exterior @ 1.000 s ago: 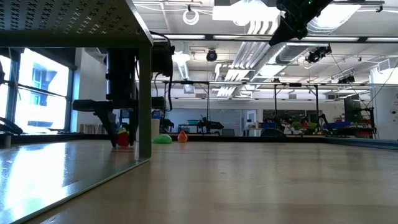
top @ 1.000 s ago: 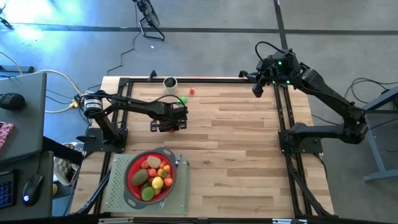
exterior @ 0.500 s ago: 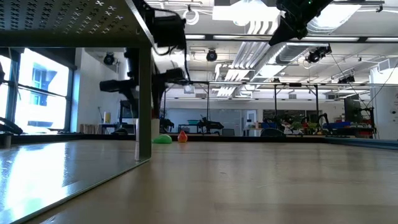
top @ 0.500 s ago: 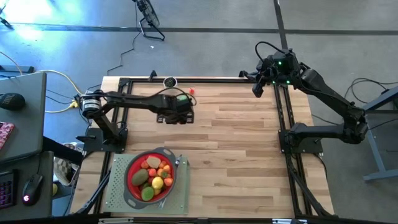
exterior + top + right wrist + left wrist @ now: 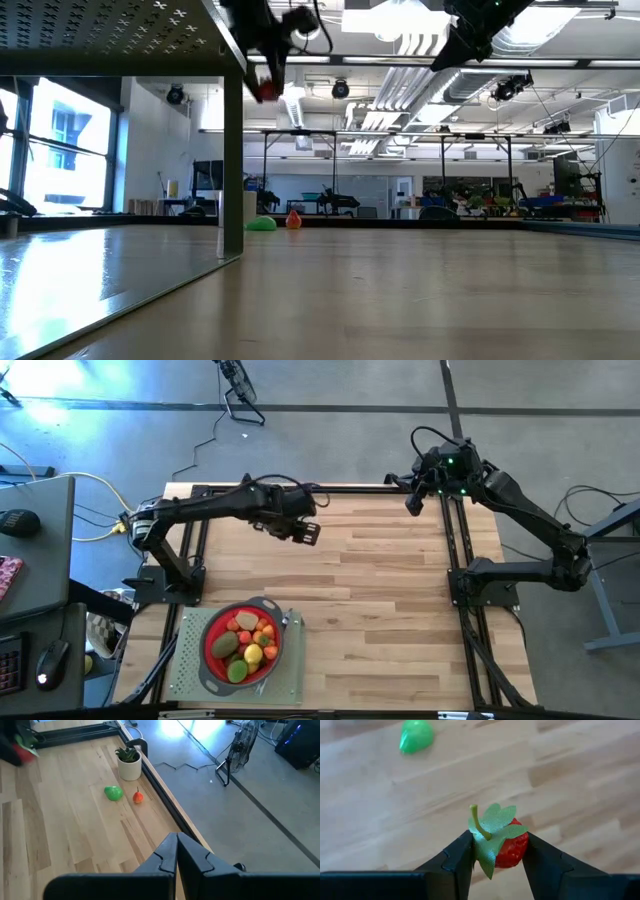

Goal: Pick & Place Fruit
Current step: Put the strawberry into the red strainer bowl on the shelf

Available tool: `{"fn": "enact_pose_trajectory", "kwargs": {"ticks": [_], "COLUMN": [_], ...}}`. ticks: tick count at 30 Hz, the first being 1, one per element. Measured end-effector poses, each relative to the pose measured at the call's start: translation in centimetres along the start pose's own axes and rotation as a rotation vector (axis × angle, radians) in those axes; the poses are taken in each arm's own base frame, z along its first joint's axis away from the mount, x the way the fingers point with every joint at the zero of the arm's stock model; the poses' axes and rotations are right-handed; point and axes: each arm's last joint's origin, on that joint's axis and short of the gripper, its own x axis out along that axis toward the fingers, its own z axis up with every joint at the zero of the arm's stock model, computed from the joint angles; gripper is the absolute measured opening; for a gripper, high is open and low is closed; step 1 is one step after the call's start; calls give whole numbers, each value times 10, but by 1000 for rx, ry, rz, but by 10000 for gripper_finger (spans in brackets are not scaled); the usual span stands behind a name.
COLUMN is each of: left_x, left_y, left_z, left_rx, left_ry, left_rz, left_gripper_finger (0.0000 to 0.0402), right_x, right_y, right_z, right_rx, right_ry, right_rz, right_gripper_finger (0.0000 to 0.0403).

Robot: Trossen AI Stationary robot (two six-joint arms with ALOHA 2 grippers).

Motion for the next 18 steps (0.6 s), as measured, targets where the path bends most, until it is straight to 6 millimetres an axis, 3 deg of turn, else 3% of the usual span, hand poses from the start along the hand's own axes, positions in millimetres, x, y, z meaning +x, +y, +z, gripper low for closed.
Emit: {"fn": "enact_pose_trajectory", "kwargs": {"ticks": [9, 18], "left_x": [-81, -128], "left_y": [-8, -20], "left_z": [-13, -59], "left_rx": [143, 372], "left_ry": [31, 19], "left_rz": [-32, -123], "left_gripper_finger": [141, 141], "right_x": [0, 0], "right_y": [0, 0], "right_z": [1, 1], "right_rx": [-2, -2], "right_ry": [-11, -11], "right_rz": [-2, -2], "right_gripper_finger": [3, 3]}}
